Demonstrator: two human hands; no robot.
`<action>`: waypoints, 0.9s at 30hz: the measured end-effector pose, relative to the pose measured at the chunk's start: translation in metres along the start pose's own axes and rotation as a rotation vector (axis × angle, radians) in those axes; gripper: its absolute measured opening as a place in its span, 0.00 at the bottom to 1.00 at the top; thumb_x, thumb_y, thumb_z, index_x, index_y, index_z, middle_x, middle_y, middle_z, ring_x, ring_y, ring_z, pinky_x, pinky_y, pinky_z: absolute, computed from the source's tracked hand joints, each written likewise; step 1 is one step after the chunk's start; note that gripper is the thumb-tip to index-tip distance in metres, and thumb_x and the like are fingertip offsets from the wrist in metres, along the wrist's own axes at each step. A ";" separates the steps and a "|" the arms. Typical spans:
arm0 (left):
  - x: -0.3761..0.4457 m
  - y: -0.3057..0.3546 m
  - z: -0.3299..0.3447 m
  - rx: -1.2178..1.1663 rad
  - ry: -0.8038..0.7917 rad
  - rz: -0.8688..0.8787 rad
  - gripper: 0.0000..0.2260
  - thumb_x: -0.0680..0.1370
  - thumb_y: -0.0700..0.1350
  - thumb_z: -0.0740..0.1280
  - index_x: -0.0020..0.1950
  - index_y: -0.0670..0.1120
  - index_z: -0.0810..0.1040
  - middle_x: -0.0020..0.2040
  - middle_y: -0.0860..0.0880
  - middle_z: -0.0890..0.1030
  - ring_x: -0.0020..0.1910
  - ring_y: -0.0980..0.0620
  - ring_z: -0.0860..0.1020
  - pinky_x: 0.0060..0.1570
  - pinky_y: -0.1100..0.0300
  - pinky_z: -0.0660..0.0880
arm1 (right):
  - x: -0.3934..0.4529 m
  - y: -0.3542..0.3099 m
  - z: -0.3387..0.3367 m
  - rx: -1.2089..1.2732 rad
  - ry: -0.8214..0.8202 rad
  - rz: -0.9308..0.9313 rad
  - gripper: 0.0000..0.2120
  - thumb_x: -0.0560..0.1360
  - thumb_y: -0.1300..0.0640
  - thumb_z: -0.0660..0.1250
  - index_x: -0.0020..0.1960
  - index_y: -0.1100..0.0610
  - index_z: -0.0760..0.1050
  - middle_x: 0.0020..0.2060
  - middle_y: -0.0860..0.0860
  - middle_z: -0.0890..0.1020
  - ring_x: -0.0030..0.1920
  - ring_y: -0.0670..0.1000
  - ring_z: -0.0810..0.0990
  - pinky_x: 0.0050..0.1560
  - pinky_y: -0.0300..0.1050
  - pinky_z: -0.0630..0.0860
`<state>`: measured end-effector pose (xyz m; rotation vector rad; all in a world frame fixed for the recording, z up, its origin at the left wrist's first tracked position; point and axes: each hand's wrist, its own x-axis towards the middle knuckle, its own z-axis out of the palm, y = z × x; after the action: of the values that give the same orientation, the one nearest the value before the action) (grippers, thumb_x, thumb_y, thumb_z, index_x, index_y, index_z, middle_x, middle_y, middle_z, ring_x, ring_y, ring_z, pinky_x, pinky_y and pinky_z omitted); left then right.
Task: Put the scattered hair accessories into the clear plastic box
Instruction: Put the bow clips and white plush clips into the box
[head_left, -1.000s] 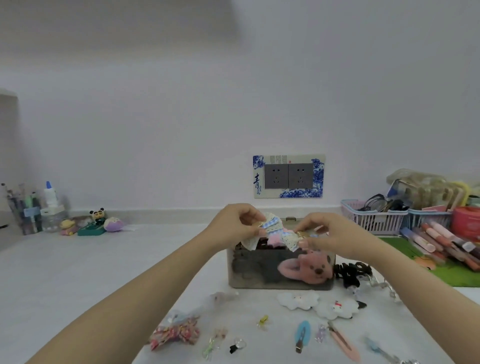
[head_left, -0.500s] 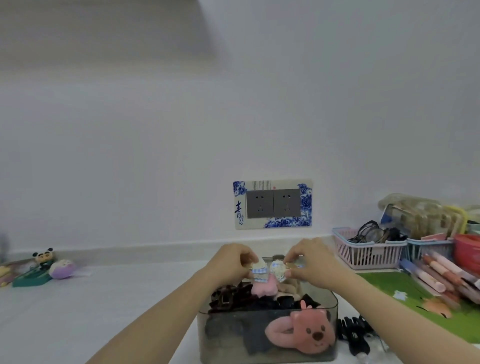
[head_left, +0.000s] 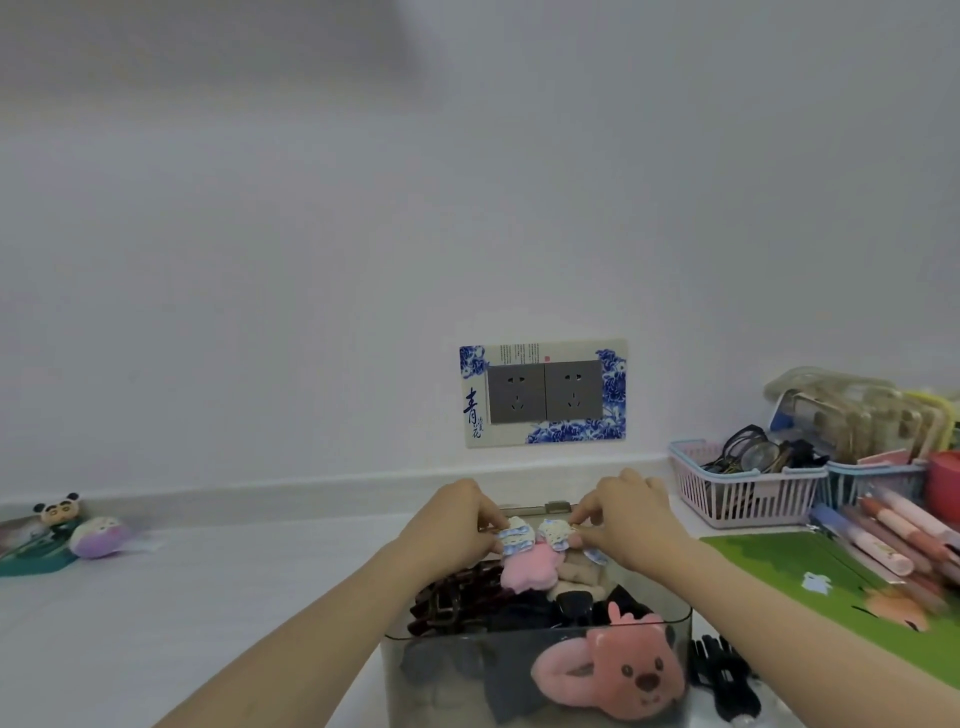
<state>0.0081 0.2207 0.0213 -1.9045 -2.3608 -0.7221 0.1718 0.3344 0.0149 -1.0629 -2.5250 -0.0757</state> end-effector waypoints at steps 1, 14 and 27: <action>-0.001 0.000 0.000 0.008 -0.002 0.004 0.12 0.73 0.43 0.71 0.57 0.47 0.82 0.52 0.47 0.78 0.46 0.53 0.73 0.46 0.63 0.68 | 0.001 -0.001 0.000 -0.005 0.002 -0.006 0.15 0.70 0.42 0.67 0.54 0.45 0.79 0.51 0.45 0.80 0.58 0.50 0.69 0.58 0.46 0.61; -0.015 0.009 -0.015 -0.069 0.018 0.012 0.11 0.78 0.46 0.63 0.55 0.47 0.83 0.43 0.51 0.77 0.46 0.50 0.77 0.48 0.59 0.73 | -0.008 -0.002 -0.010 0.212 -0.006 -0.040 0.11 0.72 0.50 0.68 0.53 0.48 0.80 0.49 0.45 0.83 0.55 0.47 0.77 0.62 0.46 0.66; -0.123 0.053 -0.048 -0.134 0.265 0.015 0.15 0.80 0.49 0.60 0.47 0.41 0.82 0.49 0.42 0.80 0.50 0.48 0.76 0.53 0.53 0.73 | -0.106 -0.032 -0.067 0.465 0.144 -0.188 0.09 0.71 0.47 0.69 0.48 0.48 0.82 0.41 0.42 0.84 0.42 0.37 0.78 0.46 0.28 0.69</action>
<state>0.0756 0.0976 0.0450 -1.7422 -2.1848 -1.0821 0.2393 0.2271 0.0394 -0.6121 -2.3397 0.3534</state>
